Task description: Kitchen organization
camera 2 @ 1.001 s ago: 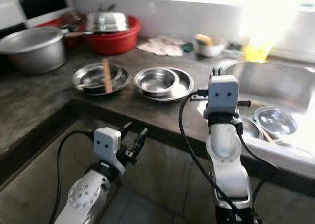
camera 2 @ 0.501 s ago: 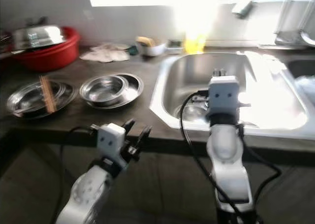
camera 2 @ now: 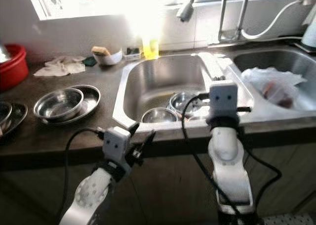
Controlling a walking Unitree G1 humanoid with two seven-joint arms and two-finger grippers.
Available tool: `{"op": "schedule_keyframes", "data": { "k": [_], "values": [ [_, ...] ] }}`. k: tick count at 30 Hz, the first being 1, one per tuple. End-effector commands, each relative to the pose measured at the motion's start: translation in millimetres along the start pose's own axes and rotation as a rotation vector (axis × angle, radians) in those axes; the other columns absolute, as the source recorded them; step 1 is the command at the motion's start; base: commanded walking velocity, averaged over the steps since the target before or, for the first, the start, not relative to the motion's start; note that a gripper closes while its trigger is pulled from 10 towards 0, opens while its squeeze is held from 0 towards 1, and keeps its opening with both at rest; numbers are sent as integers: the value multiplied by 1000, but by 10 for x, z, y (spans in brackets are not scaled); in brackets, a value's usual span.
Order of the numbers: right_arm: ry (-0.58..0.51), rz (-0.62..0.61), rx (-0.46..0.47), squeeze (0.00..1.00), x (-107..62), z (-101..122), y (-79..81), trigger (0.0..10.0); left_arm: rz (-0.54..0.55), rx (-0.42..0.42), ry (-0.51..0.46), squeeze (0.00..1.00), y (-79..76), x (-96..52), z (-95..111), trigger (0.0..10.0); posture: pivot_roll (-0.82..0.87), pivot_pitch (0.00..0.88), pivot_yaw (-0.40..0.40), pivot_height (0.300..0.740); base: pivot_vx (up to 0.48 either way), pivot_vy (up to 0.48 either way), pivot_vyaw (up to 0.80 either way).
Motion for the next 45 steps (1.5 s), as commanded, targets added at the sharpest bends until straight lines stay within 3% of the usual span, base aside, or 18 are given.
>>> {"op": "schedule_keyframes", "data": {
  "k": [1,6,12,25,32,36,40,45],
  "values": [
    [3,2,9,0,28,14,-9,10000,-6,1,-3,0,-24,-3,13,10000,43,44,17,740,322,-352,0],
    [8,26,4,0,48,10,12,10000,-8,10,-2,0,-27,0,10,10000,43,45,17,740,344,-331,0],
    [19,56,-8,0,68,-2,56,10000,8,-27,8,0,-9,1,-5,10000,44,47,20,740,331,-186,800],
    [59,36,-23,0,211,-57,-46,10000,5,-31,20,0,-27,-11,-25,10000,44,58,14,740,0,0,266],
    [180,9,-92,0,384,-280,-213,10000,8,-34,23,0,-48,-29,-20,10000,47,70,6,740,0,0,0],
    [202,16,-99,0,434,-332,-229,10000,13,-27,25,0,-45,-44,-24,10000,49,75,2,740,0,0,0],
    [275,38,-95,0,543,-504,-230,10000,40,25,46,0,2,-95,-65,10000,56,86,-5,740,0,0,0],
    [360,67,-69,0,604,-718,-158,10000,44,25,59,0,8,-141,-84,10000,66,100,-11,740,0,0,0]
  ]
}}
Point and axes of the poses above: a point about 5 cm out from each wrist's last joint towards the gripper, its own x axis pointing out of the wrist towards the gripper, its own z axis along the axis of the wrist's last joint, y = z × x, the point moved 5 cm from there along x, pointing out of the wrist towards the gripper, and after that the axes turned 12 degrees about x, right-handed, at the moved point
